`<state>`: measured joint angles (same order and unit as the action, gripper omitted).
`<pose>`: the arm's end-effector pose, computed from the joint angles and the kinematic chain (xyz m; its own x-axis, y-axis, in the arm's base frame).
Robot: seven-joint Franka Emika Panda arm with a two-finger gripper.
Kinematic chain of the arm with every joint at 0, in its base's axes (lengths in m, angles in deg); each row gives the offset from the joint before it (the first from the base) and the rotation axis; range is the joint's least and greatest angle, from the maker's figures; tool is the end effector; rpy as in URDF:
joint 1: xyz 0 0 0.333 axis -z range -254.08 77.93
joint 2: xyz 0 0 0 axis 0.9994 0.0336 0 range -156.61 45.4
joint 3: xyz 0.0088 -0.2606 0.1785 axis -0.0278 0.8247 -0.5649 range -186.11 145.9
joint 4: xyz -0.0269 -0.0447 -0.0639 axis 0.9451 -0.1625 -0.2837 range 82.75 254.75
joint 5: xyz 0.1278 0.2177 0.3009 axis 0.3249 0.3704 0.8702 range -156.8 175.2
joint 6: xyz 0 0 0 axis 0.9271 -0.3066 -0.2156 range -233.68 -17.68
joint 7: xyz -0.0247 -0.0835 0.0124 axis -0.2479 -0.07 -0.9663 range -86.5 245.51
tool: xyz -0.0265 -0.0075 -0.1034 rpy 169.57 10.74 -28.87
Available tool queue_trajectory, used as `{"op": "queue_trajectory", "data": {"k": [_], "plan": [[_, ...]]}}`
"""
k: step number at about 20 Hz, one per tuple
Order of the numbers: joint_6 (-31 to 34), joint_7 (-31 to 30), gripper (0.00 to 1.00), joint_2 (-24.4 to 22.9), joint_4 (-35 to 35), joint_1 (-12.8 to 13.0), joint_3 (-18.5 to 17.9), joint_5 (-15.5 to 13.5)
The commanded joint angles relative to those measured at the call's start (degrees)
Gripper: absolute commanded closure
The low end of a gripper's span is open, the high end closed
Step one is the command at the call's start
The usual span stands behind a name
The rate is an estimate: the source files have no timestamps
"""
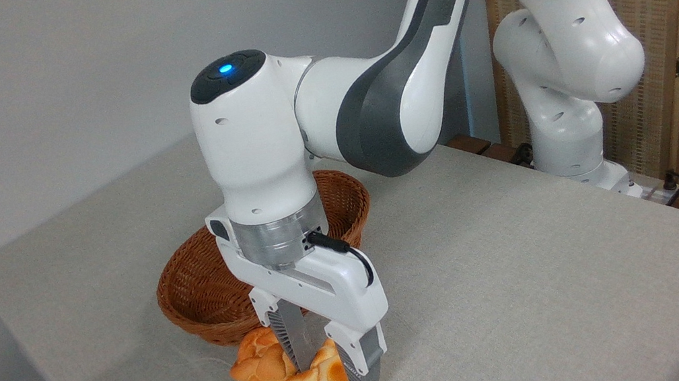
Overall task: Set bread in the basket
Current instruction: 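Close the gripper on the middle of the braided roll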
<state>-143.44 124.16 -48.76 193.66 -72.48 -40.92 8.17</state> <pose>0.5805 0.0478 0.4071 0.7755 -0.6308 0.0240 -0.6287 -0.7752 -0.0615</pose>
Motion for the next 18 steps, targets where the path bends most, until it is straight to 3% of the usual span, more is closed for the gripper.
{"op": "queue_trajectory", "data": {"k": [1,8,18], "plan": [[-0.84,1.58,0.85,0.36,0.49,0.14,-0.37,-0.11],[-0.84,1.76,0.91,0.36,0.4,0.14,-0.37,-0.11],[-0.75,1.76,0.88,0.1,0.14,0.14,-0.45,-0.11]]}}
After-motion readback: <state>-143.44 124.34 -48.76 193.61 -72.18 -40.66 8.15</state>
